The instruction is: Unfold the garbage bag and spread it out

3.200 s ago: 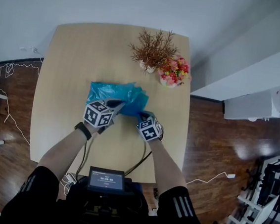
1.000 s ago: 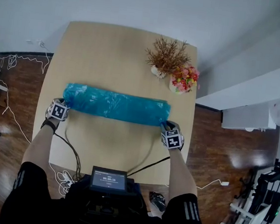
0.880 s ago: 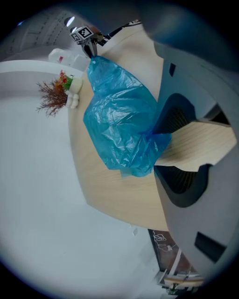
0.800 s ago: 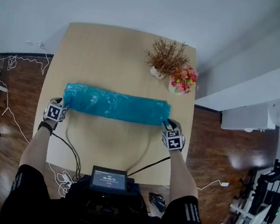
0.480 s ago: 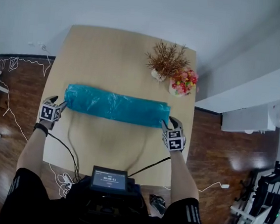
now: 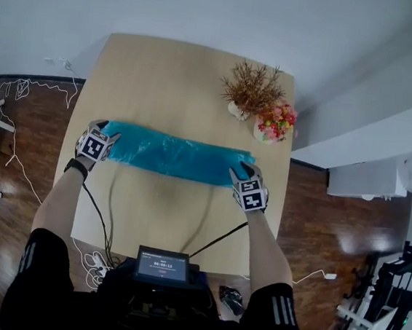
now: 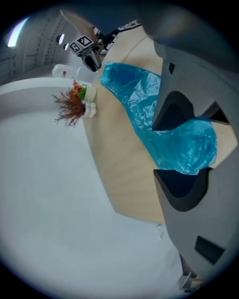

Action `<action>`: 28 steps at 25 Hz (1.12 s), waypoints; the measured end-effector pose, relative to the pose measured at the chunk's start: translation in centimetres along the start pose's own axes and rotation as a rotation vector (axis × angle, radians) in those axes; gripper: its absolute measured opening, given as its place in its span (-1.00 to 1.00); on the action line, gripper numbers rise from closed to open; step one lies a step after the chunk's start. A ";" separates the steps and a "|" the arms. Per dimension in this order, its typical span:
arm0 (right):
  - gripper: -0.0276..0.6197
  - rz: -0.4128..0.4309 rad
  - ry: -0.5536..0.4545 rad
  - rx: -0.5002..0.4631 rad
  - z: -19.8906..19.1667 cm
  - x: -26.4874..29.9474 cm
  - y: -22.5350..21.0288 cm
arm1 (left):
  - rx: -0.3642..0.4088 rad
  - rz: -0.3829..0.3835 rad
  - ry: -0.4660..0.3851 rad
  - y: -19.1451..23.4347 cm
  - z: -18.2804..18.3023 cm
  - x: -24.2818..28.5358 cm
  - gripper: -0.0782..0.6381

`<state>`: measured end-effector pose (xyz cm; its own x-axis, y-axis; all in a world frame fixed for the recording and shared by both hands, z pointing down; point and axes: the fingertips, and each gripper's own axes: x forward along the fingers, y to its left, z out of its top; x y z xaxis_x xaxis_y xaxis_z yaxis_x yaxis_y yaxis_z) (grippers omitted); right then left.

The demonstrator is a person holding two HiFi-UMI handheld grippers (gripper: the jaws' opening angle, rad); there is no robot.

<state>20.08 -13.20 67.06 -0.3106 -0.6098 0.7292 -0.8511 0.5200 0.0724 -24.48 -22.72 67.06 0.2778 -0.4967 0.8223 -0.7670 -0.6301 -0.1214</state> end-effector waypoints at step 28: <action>-0.30 0.150 0.219 0.019 -5.4 5.7 3.6 | 0.058 -0.108 0.264 -1.9 -4.8 5.8 -0.39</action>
<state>17.53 -11.57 75.11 -0.3363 -0.3820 0.8608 -0.8108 0.5824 -0.0583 -24.18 -21.51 74.76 0.1905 -0.2569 0.9475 -0.7042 -0.7082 -0.0504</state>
